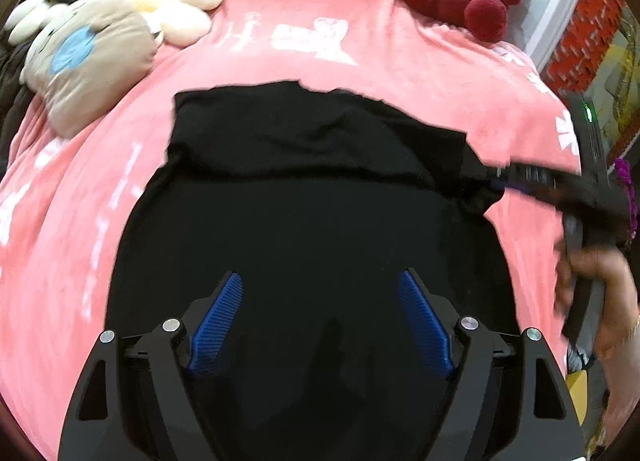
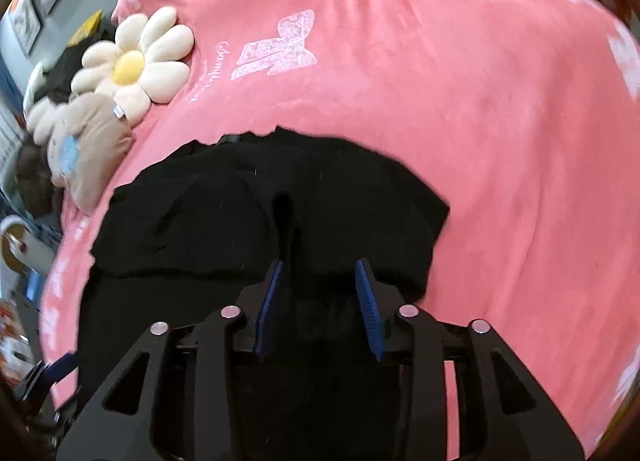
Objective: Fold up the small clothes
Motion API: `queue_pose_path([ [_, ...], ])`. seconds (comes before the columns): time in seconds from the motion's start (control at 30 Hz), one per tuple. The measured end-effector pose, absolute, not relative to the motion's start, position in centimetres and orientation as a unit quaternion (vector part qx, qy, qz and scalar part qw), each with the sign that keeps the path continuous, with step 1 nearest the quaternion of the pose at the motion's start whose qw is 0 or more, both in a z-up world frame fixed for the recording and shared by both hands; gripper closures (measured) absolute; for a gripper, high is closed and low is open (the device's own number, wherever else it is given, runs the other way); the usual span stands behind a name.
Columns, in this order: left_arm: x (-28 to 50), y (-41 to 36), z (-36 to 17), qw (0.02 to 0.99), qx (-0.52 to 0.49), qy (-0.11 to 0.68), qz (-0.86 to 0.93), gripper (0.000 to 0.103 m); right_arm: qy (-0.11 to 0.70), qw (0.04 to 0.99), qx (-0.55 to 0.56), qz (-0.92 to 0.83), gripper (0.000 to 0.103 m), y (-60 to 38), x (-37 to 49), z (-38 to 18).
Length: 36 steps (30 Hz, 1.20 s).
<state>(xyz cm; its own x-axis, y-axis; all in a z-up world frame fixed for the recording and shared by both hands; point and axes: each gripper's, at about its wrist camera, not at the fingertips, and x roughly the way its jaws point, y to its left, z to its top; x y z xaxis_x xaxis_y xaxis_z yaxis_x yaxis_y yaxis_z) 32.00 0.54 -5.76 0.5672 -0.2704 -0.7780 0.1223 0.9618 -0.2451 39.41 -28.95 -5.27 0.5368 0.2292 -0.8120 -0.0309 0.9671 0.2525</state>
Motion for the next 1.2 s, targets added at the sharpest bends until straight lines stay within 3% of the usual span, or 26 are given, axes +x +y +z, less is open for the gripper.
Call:
queue_pose_path([
  [0.43, 34.7, -2.0, -5.7, 0.887, -0.059, 0.443, -0.119, 0.024, 0.498, 0.857, 0.103, 0.087, 0.067, -25.8, 42.7, -8.7],
  [0.47, 34.8, -2.1, -5.8, 0.886, -0.057, 0.443, -0.120, 0.024, 0.497, 0.857, 0.101, 0.087, 0.078, -25.7, 42.8, -8.7],
  [0.5, 34.9, -2.2, -5.8, 0.887, -0.055, 0.443, -0.120, 0.024, 0.499, 0.856, 0.104, 0.090, 0.099, -25.7, 42.8, -8.7],
  [0.53, 35.0, -2.2, -5.8, 0.887, -0.053, 0.442, -0.121, 0.023, 0.498, 0.851, 0.126, 0.111, 0.100, -25.7, 42.5, -8.2],
  [0.77, 37.1, -4.0, -6.5, 0.897, -0.015, 0.417, -0.144, 0.017, 0.491, 0.827, 0.167, 0.216, 0.100, -23.7, 41.2, -3.4],
  [1.1, 41.3, -9.0, -6.0, 0.907, -0.016, 0.371, -0.198, 0.017, 0.493, 0.779, 0.263, 0.284, 0.100, -24.9, 42.3, -1.2],
  [1.17, 42.2, -10.0, -6.1, 0.908, -0.015, 0.357, -0.217, 0.018, 0.497, 0.783, 0.248, 0.279, 0.100, -24.4, 42.6, -0.7],
  [1.2, 42.7, -9.9, -6.0, 0.908, -0.025, 0.353, -0.226, 0.024, 0.501, 0.781, 0.245, 0.283, 0.099, -24.2, 42.9, -0.6],
])
